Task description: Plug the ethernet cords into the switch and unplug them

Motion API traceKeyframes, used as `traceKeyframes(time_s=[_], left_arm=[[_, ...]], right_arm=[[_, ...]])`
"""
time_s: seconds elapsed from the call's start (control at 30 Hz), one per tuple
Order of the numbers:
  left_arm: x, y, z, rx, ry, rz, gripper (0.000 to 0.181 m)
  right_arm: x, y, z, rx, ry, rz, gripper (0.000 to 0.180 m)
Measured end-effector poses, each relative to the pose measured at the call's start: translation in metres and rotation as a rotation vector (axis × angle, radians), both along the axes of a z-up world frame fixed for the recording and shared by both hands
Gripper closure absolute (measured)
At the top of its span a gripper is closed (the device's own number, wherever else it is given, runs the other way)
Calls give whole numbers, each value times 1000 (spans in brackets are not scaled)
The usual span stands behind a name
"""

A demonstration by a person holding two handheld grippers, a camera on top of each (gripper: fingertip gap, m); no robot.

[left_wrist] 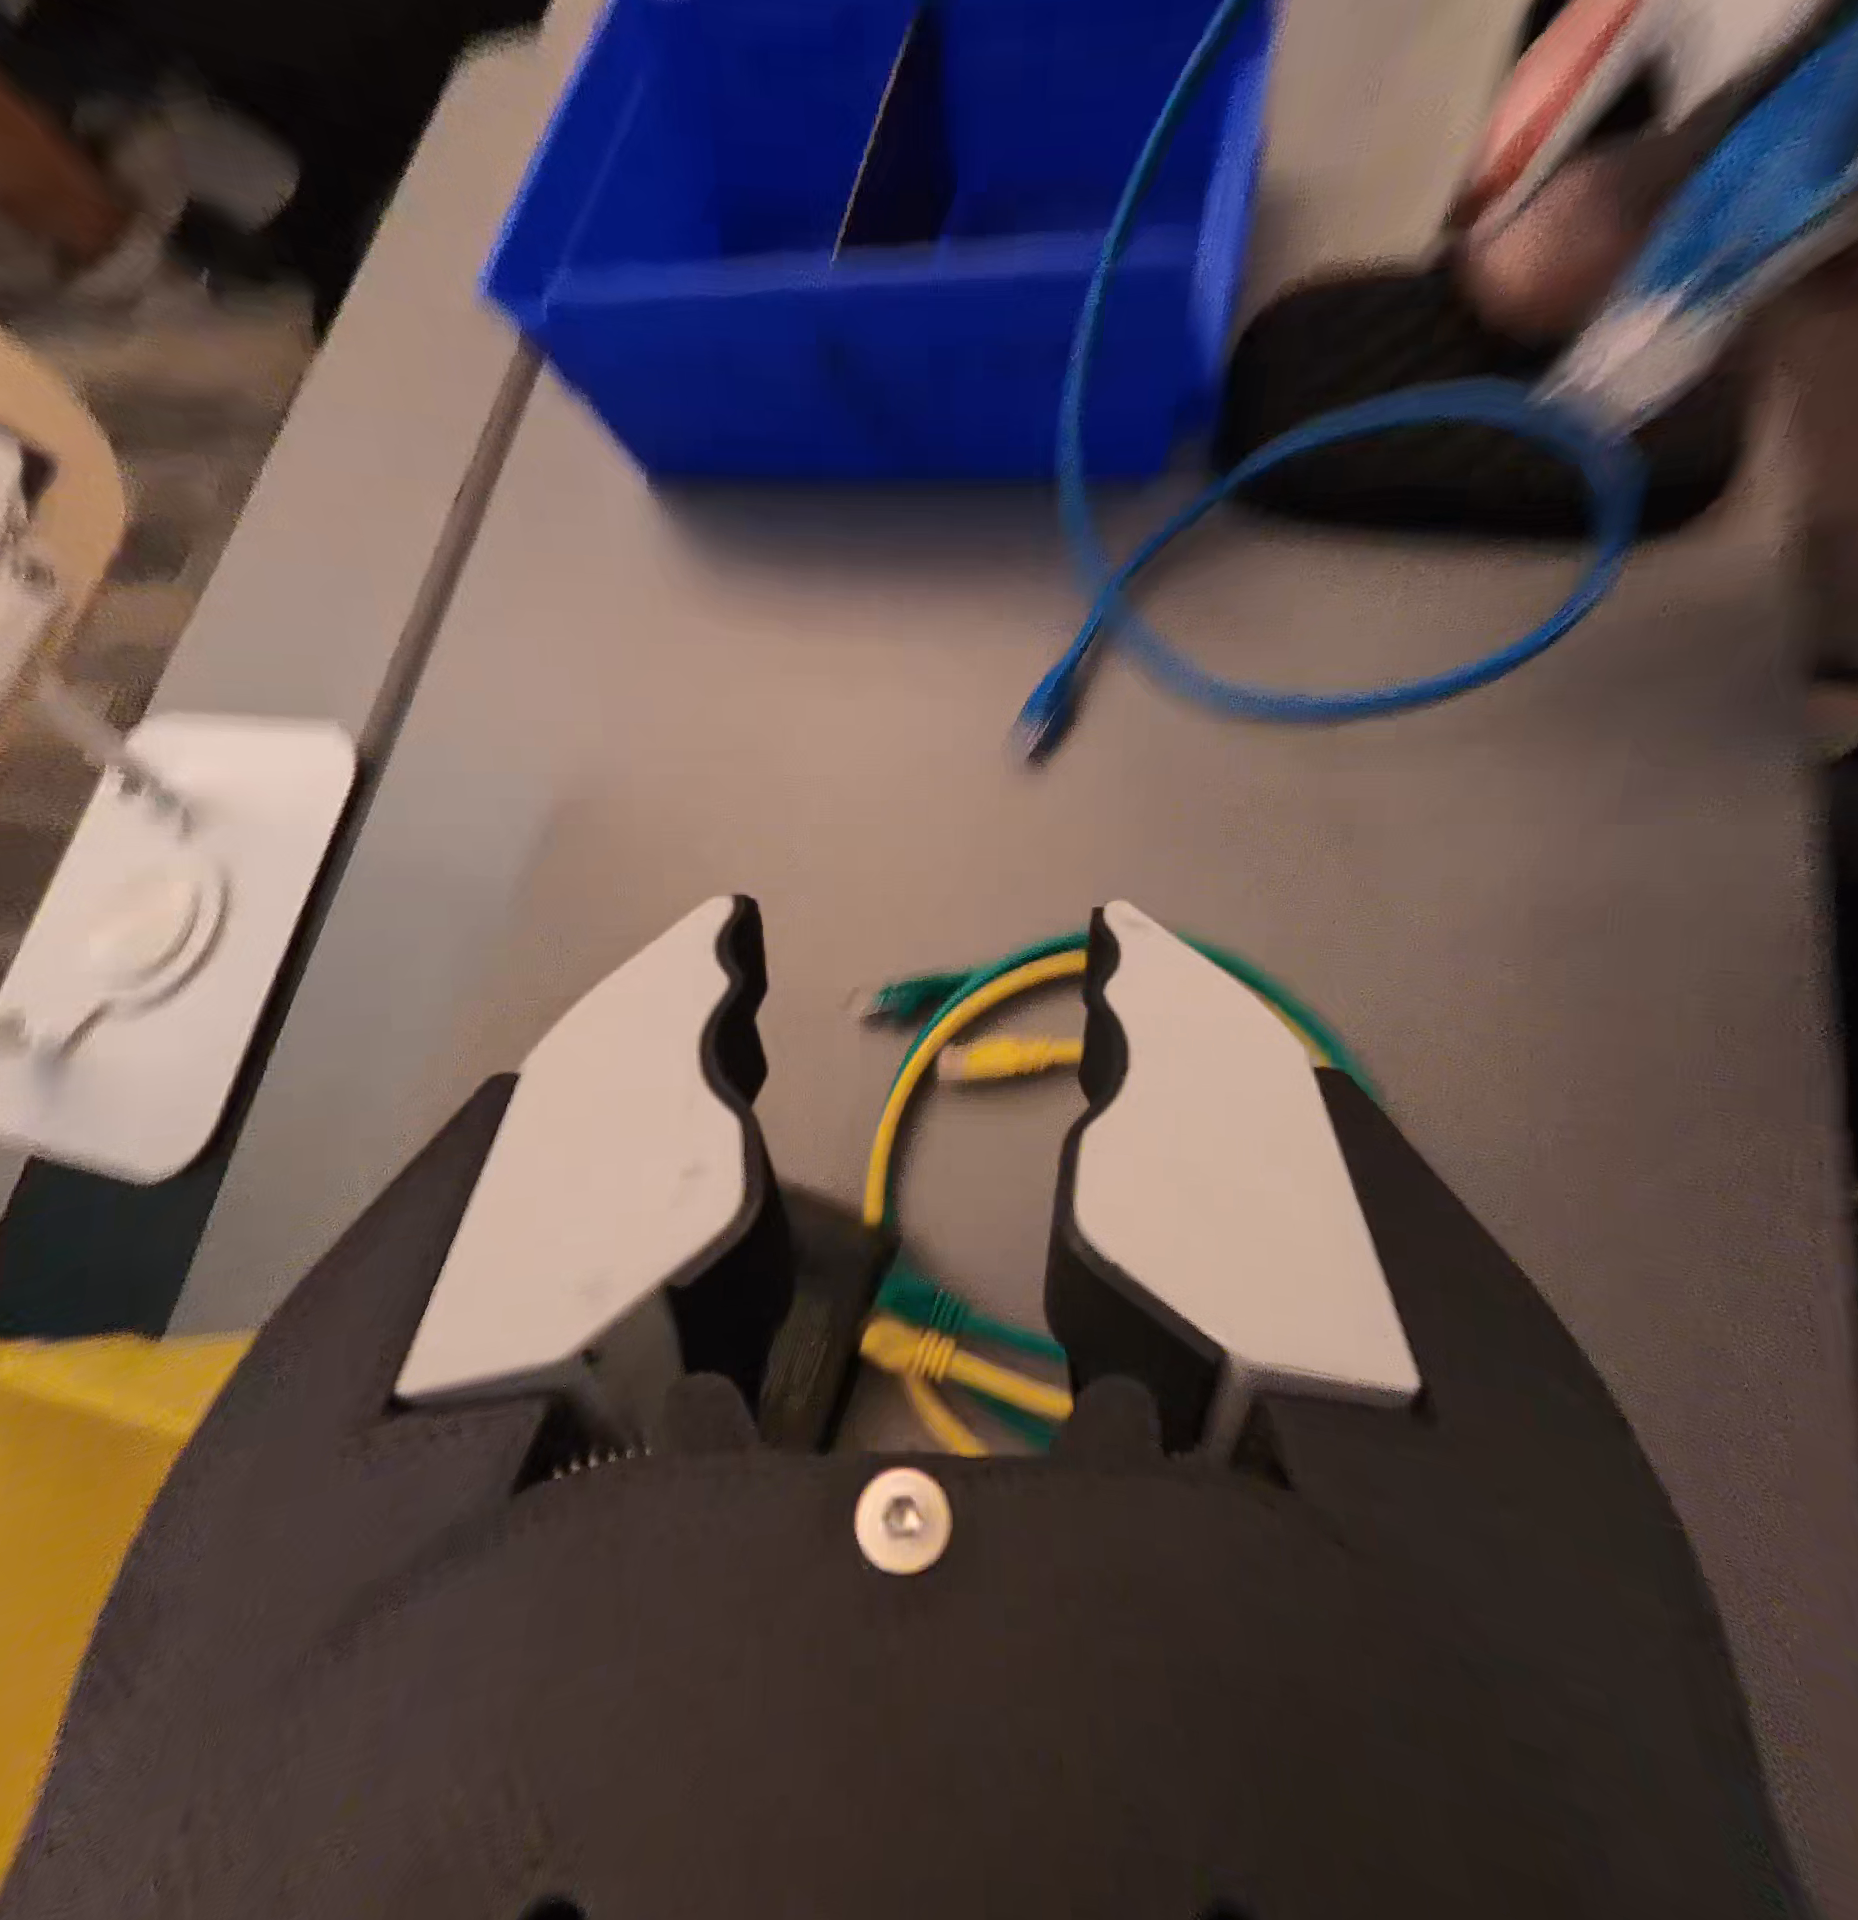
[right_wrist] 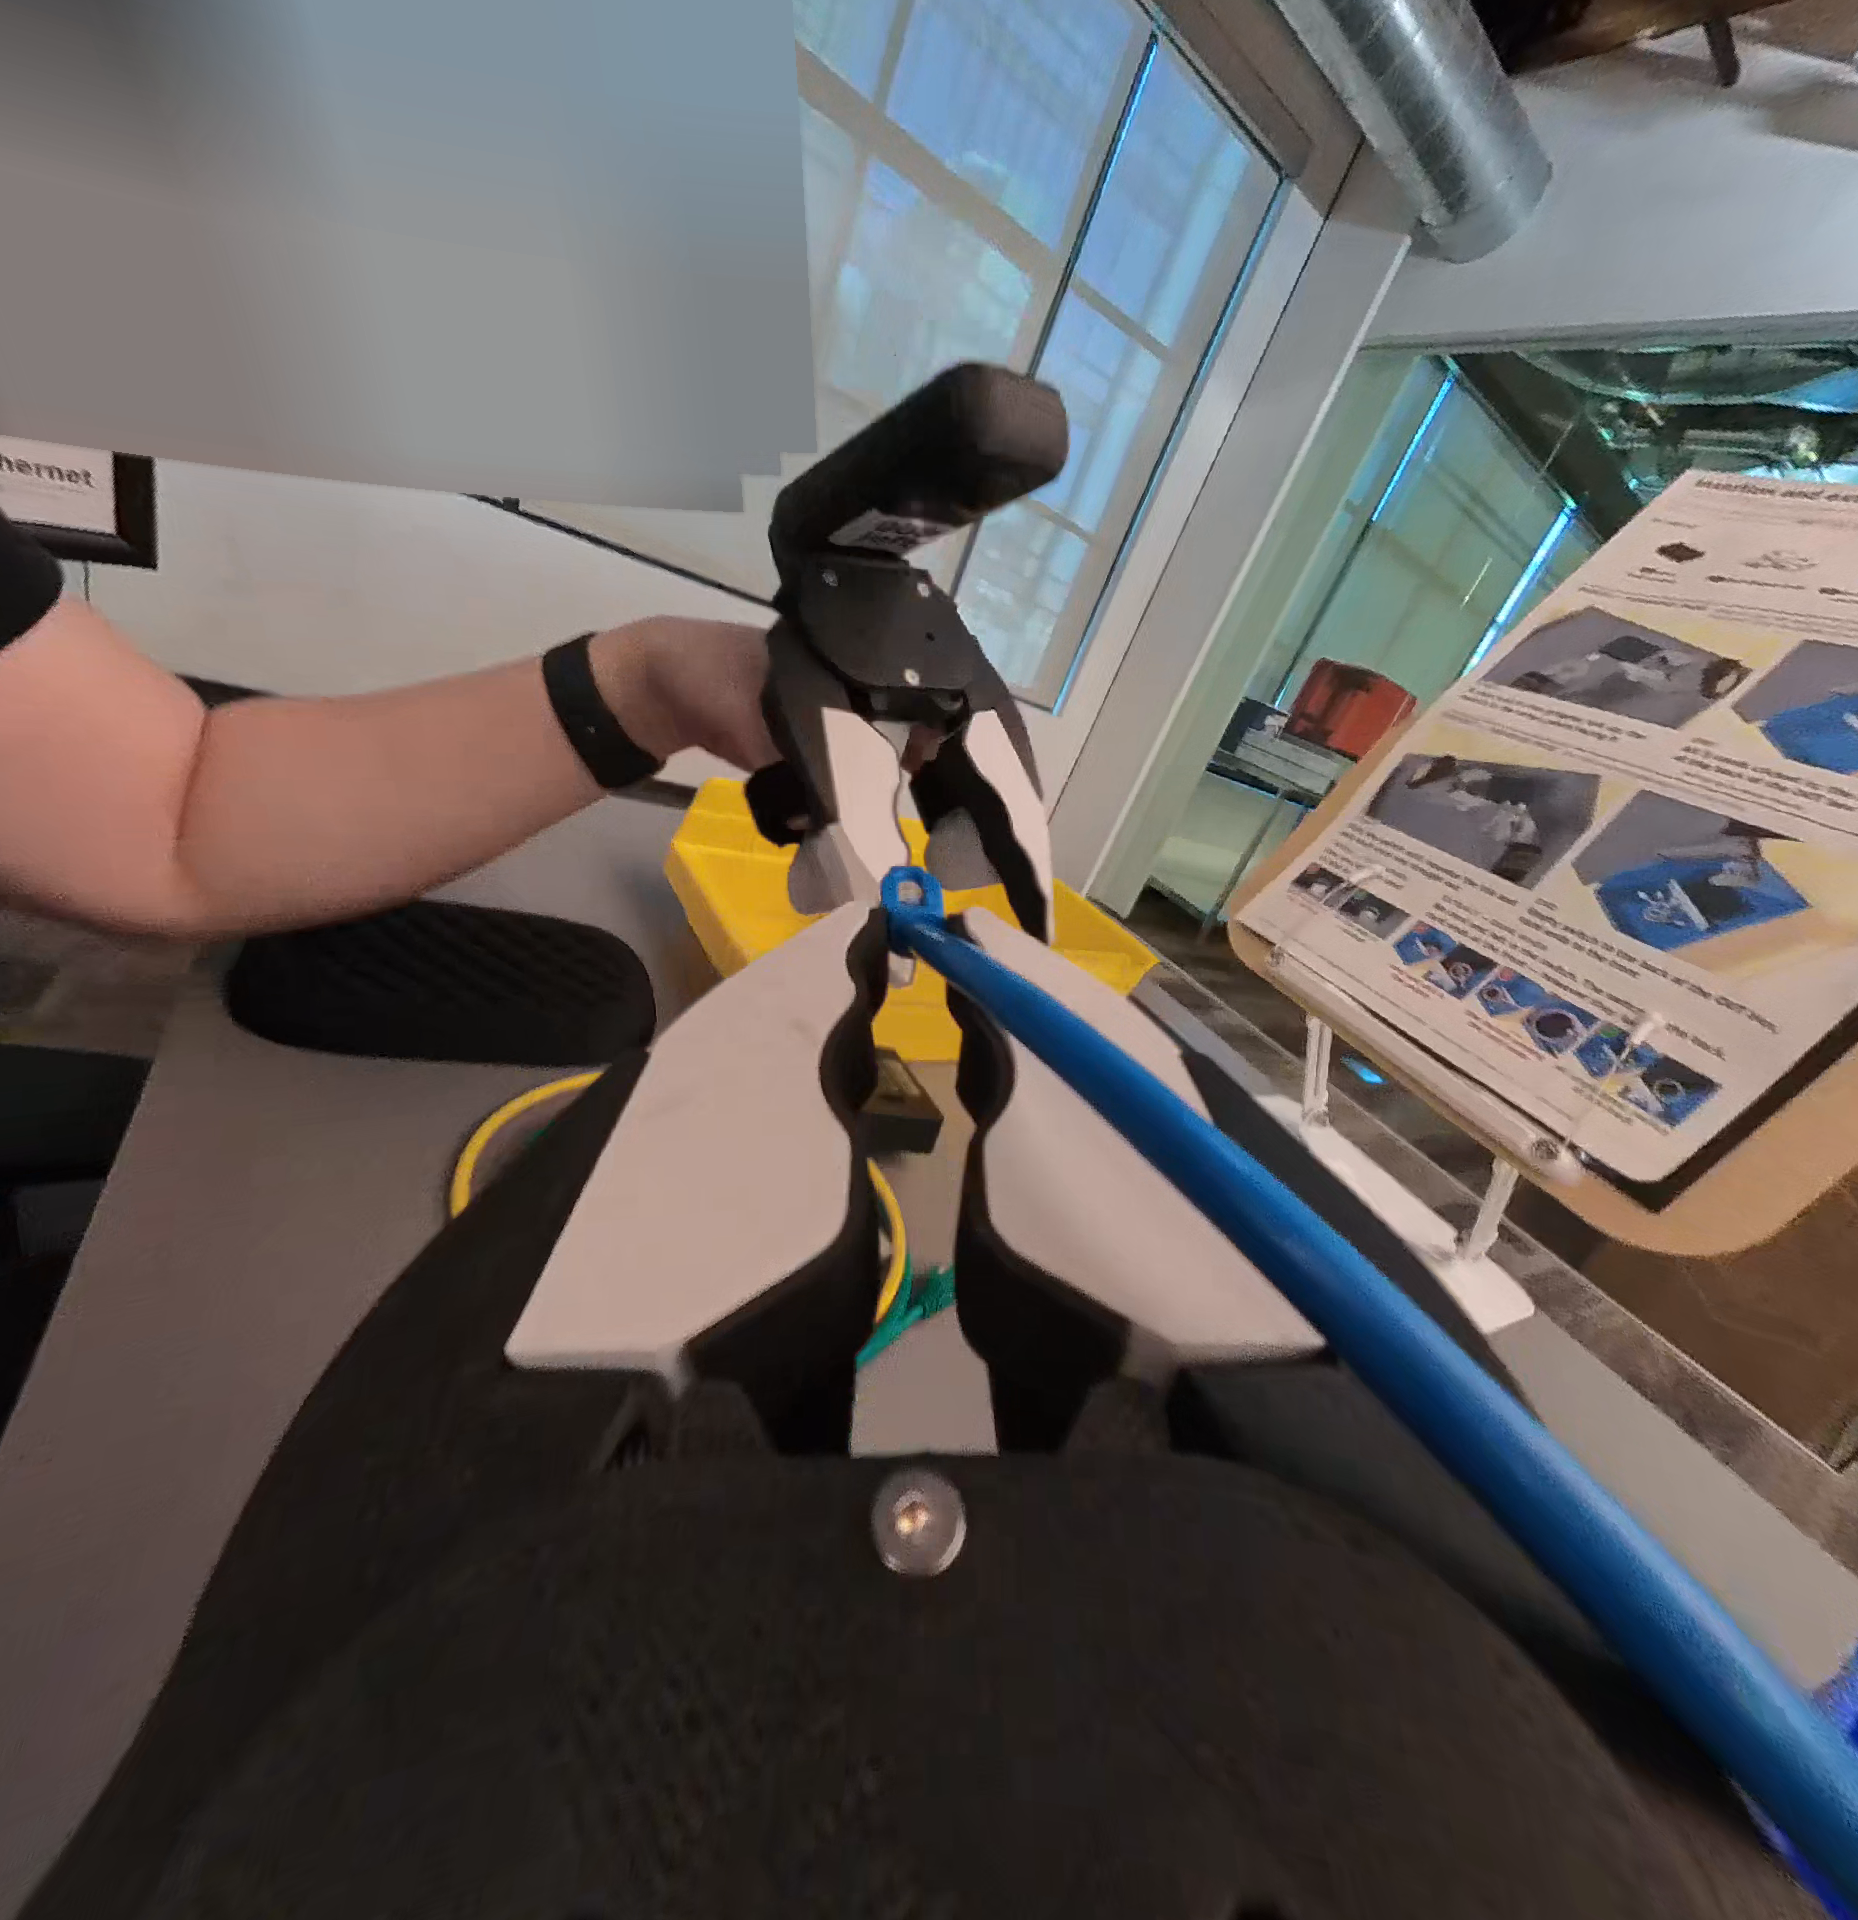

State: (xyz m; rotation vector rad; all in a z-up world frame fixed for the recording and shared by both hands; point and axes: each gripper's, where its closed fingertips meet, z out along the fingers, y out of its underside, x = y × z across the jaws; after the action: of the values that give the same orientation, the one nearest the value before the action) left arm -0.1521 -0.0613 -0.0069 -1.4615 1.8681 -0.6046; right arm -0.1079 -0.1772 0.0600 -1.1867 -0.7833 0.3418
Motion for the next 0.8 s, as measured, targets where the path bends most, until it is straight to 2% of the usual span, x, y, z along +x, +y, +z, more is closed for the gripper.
traceKeyframes(time_s=[0.13,0.2,0.27,0.3,0.4,0.6,0.63,0.73,0.8], left_arm=[[-20,37,-61,109,376,15,124],[-36,58,-86,186,589,-11,116],[-58,76,-103,244,800,-31,114],[-64,82,-108,274,869,-41,109],[-82,90,-121,307,1019,-98,106],[-92,106,-137,318,1132,-81,112],[-91,105,-139,289,1145,-64,123],[-77,99,-140,164,1106,70,124],[-59,94,-141,36,1014,227,124]], right_arm=[[-2,-7,-18,-27,-41,0,169],[-4,-8,-25,-38,-71,-3,169],[-6,-10,-29,-36,-95,-6,169],[-6,-12,-31,-35,-99,0,169],[-3,-19,-34,-38,-91,13,168],[9,-28,-36,-49,-82,44,169],[11,-28,-35,-52,-77,52,169],[15,-25,-36,-57,-76,51,168],[18,-25,-39,-56,-73,38,168]])
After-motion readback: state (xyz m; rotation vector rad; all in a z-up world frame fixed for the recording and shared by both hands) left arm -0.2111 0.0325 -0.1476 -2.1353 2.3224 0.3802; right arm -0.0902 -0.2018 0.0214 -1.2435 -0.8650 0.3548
